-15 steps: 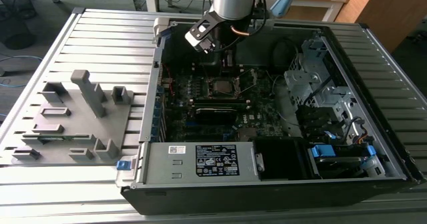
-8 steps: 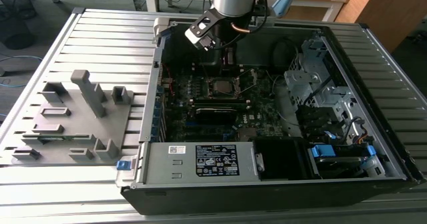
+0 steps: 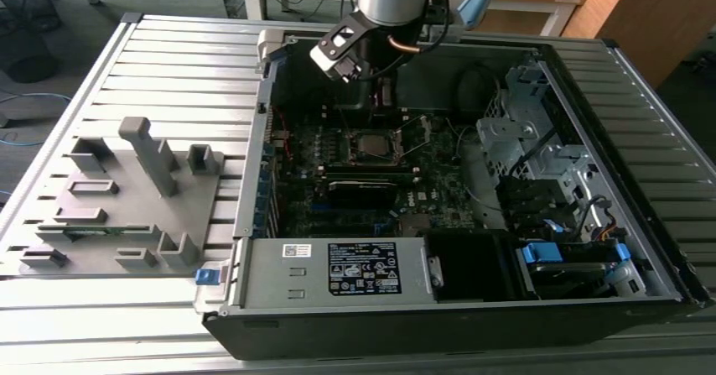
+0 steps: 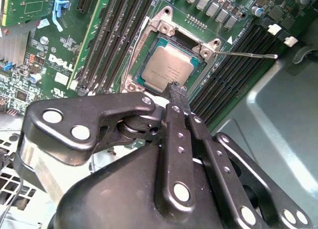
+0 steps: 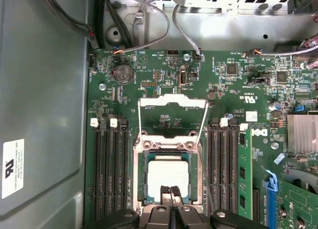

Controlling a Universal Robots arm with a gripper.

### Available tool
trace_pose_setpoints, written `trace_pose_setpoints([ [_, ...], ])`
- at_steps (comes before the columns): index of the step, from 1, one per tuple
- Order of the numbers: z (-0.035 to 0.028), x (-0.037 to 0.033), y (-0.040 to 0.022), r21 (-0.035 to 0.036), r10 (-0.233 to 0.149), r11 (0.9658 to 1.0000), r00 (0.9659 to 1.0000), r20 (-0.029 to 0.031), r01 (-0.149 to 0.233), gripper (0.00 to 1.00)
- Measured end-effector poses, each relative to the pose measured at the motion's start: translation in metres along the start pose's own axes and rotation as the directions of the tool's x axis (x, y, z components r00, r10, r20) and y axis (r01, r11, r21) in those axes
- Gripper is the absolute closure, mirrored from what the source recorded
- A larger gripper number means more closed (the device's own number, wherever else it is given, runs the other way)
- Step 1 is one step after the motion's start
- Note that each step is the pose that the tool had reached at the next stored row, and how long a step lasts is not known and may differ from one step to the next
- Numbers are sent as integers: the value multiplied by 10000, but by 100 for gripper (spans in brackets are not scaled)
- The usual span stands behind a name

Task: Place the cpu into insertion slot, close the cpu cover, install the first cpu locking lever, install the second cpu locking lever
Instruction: 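Close the cpu cover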

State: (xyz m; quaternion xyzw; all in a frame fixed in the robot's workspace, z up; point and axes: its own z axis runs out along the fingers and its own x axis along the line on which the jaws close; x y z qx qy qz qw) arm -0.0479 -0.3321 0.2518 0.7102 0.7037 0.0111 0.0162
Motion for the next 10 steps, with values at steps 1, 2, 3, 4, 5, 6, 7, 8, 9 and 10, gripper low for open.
trace_pose_setpoints([
  [1, -4, 0, 0, 0, 0, 10000, 10000, -1, 0, 90],
  [2, -8, 0, 0, 0, 0, 10000, 10000, -1, 0, 90],
  [3, -9, 0, 1, -1, 0, 10000, 10000, -3, 0, 90],
  [4, -16, 0, 1, 0, 0, 10000, 10000, -1, 0, 90],
  [5, -21, 0, 1, 0, 0, 10000, 10000, -1, 0, 90],
  [6, -21, 0, 1, -1, 0, 10000, 10000, -1, 0, 90],
  [7, -21, 0, 1, 0, 0, 10000, 10000, -1, 0, 90],
  [8, -23, 0, 1, 0, 0, 10000, 10000, -1, 0, 90],
  [9, -29, -1, 1, 4, 0, 10000, 10000, 6, 0, 90],
  [10, -34, -1, 1, 2, 0, 10000, 10000, 4, 0, 90],
])
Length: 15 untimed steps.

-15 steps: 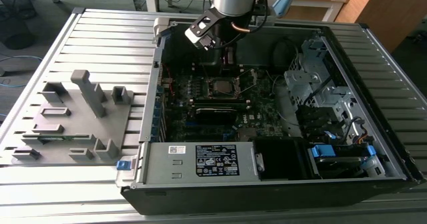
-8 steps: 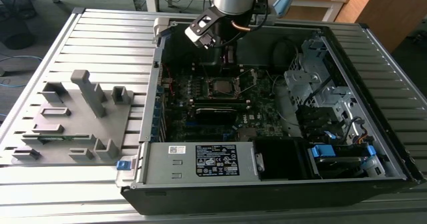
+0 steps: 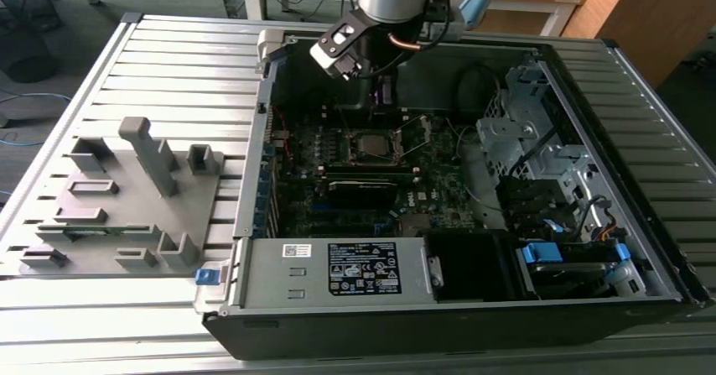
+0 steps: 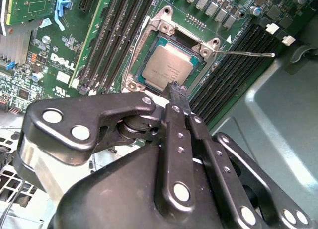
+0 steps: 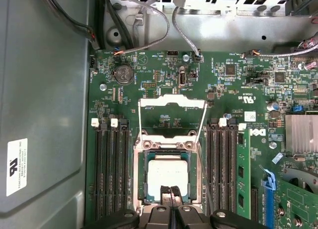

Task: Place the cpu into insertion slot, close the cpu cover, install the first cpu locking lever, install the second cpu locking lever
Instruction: 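Close the cpu cover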

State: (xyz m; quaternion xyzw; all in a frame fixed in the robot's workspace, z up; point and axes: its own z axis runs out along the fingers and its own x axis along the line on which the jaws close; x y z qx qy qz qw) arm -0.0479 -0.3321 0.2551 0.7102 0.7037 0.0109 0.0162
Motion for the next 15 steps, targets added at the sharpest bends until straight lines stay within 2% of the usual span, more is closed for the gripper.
trace_pose_setpoints([
  [8, -14, 0, 3, -2, -2, 10000, 10000, -4, 2, 90],
  [15, -10, 1, 94, -2, 1, 10000, 10000, -4, -1, 90],
])
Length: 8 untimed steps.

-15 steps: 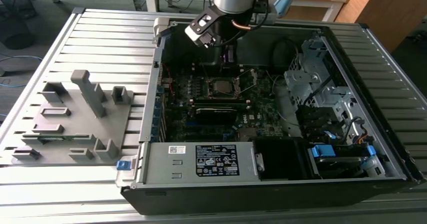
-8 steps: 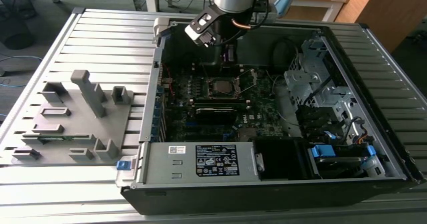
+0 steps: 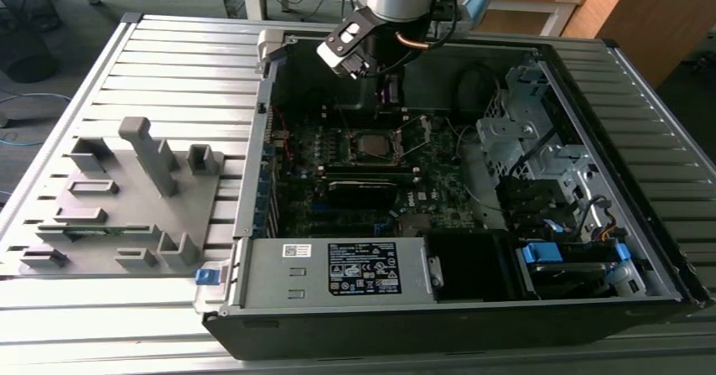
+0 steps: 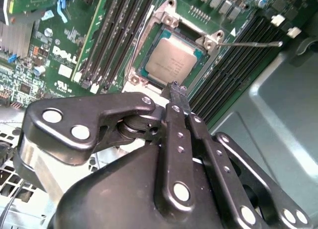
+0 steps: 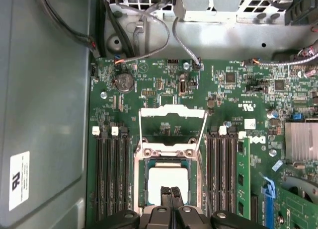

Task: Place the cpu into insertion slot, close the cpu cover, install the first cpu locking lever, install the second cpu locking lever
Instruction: 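Close the cpu cover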

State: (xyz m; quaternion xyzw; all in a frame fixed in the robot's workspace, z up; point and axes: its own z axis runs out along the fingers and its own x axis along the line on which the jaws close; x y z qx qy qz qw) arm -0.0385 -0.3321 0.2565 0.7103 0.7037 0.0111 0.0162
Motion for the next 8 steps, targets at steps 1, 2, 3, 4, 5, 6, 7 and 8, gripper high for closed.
trace_pose_setpoints([
  [1, 1, 0, 15, 0, 0, 10000, 10000, 0, 0, 90],
  [2, 1, 0, 27, -1, -1, 10000, 10000, -1, 1, 90],
  [3, 1, 0, 32, 0, -2, 10000, 10000, -1, 2, 90],
  [4, 1, 0, 32, 0, -1, 10000, 10000, 0, 1, 90],
  [5, 2, 0, 32, -1, 0, 10000, 10000, -1, 0, 90],
  [6, 1, 0, 32, 0, 0, 10000, 10000, -1, 0, 90],
  [7, 1, 0, 32, 0, 0, 10000, 10000, -1, 0, 90],
  [8, 1, 0, 33, 0, -1, 10000, 10000, 0, 1, 90],
])
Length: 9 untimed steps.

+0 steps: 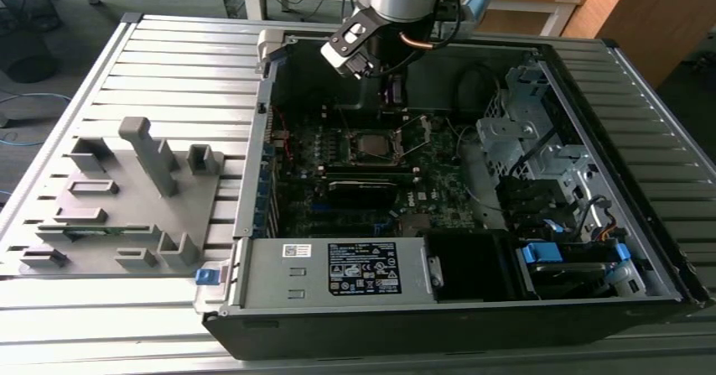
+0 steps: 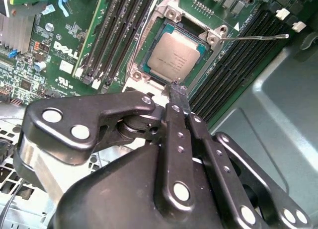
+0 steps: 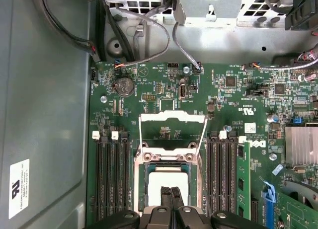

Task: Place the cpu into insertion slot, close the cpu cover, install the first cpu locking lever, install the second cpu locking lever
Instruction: 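Close the cpu cover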

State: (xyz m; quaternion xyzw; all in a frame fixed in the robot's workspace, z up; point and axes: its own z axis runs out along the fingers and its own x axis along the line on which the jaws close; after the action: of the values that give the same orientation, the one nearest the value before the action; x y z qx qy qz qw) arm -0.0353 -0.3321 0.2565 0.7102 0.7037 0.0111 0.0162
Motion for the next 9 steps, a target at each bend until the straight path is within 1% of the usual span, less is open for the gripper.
trace_pose_setpoints([
  [7, 1, 0, 22, 0, 0, 10000, 10000, 0, 0, 90],
  [9, 1, 0, 39, 0, 0, 10000, 10000, 0, 0, 90],
])
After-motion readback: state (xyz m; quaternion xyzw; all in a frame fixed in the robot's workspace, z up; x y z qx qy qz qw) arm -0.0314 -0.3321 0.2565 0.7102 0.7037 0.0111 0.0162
